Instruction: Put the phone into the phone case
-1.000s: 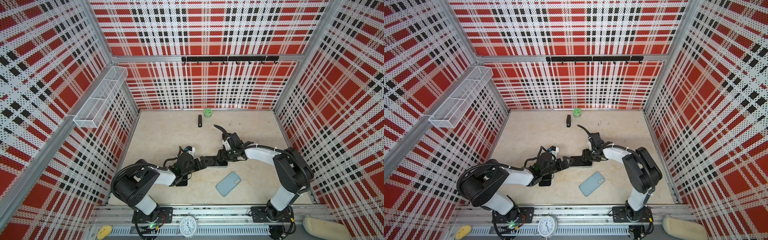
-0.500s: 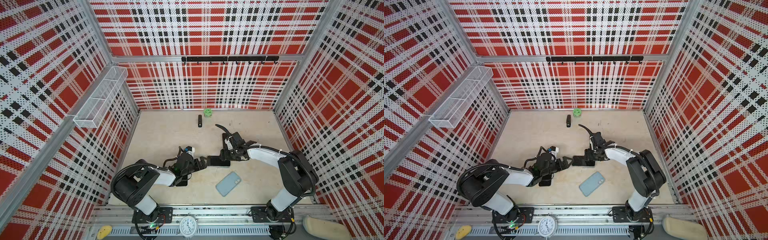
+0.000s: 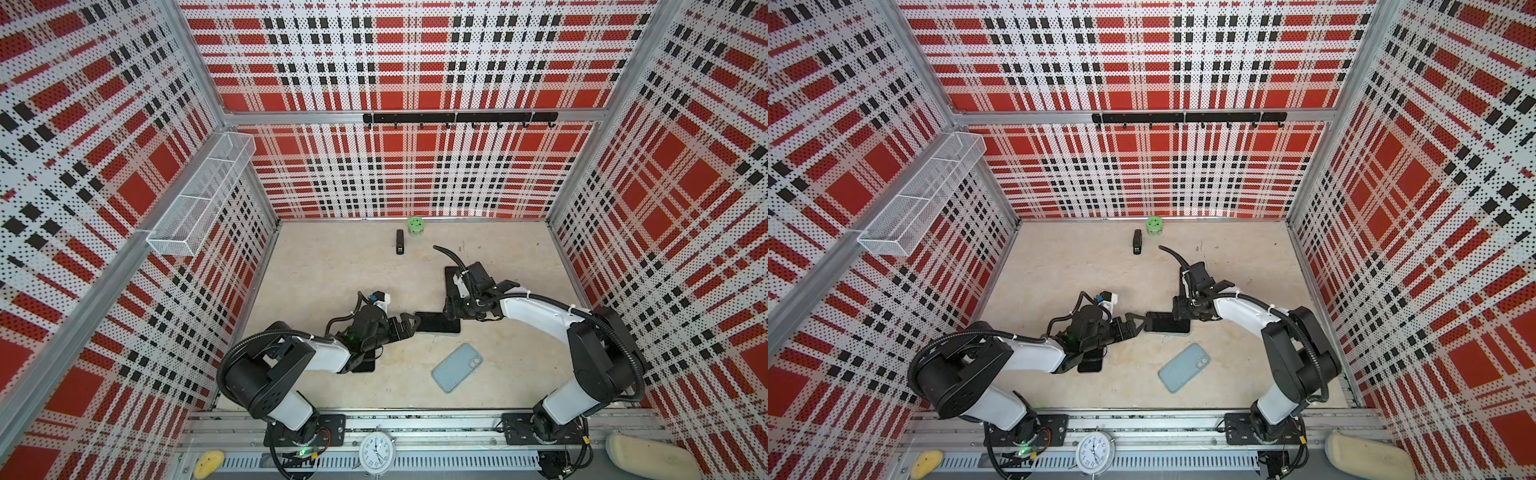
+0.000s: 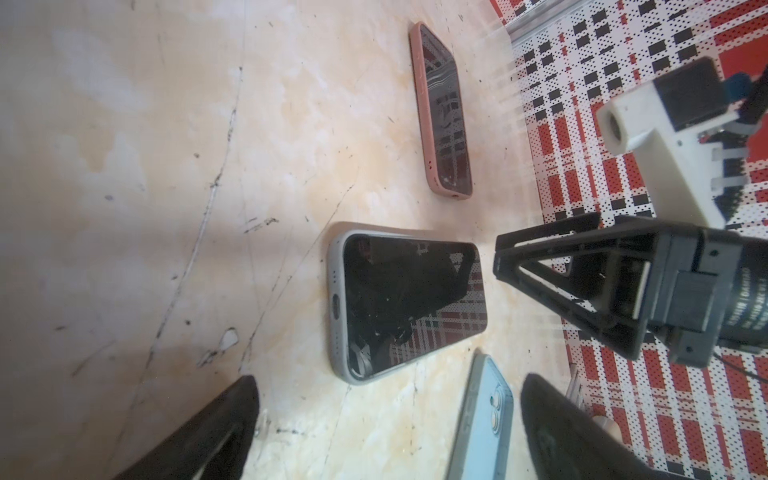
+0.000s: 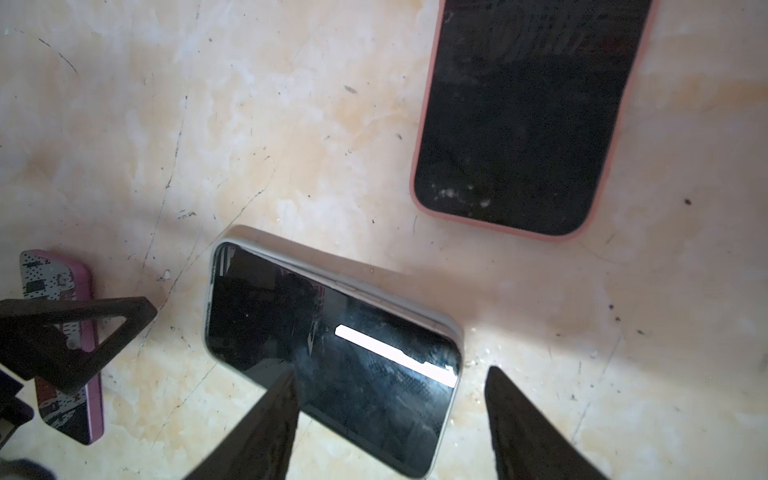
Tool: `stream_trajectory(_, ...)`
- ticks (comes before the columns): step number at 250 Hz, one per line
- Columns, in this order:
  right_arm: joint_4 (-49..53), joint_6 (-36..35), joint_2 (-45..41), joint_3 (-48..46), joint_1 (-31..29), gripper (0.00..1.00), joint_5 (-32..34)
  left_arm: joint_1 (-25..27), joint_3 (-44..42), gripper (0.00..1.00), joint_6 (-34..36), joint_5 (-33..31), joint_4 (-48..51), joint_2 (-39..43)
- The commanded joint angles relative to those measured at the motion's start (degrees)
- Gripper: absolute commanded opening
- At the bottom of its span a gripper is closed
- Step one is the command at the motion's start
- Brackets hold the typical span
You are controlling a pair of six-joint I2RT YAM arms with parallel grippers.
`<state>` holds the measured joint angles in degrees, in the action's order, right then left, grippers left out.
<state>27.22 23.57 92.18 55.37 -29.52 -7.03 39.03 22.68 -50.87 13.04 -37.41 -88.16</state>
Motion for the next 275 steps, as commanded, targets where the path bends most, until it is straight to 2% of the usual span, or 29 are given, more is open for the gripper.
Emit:
stream_trajectory(1, -0.4, 0.3, 0.4, -1.6, 0.2, 0.67, -1.5, 0.5, 1.6, 0.99, 2.9, -1.3, 2.2, 2.5)
stream_trajectory(50, -2.3, 0.9, 2.5, -3.4, 0.2, 0.57, -2.9, 1.0, 2.7, 0.99, 5.6, -2.5, 5.6, 4.9)
stream_trajectory(88, -4.0, 1.2, 4.8, -4.5, 0.1, 0.4, -4.0, 1.7, 3.3, 1.0, 7.4, -3.7, 8.2, 6.7)
stream_trajectory(119, -4.7, 1.3, 6.3, -5.1, 0.1, 0.35, -4.4, 2.5, 4.0, 0.99, 9.3, -5.2, 11.0, 8.6)
stream_trajectory(157, -5.2, 1.1, 5.7, -5.4, 0.1, 0.4, -5.3, 3.2, 5.3, 0.99, 12.0, -7.8, 15.8, 11.8)
stream_trajectory(202, -4.5, 0.9, 1.5, -5.3, 0.4, 0.58, -4.6, 3.2, 6.1, 0.99, 16.5, -12.9, 22.6, 19.2)
stream_trajectory(239, -4.5, 1.6, -1.8, -5.5, 2.8, 0.65, -7.4, 4.3, 7.8, 0.99, 27.2, -20.5, 29.2, 31.5)
stream_trajectory(275, -5.5, 1.6, -4.2, -6.2, 5.3, 0.66, -11.1, 4.0, 9.9, 0.99, 38.0, -22.2, 34.2, 40.2)
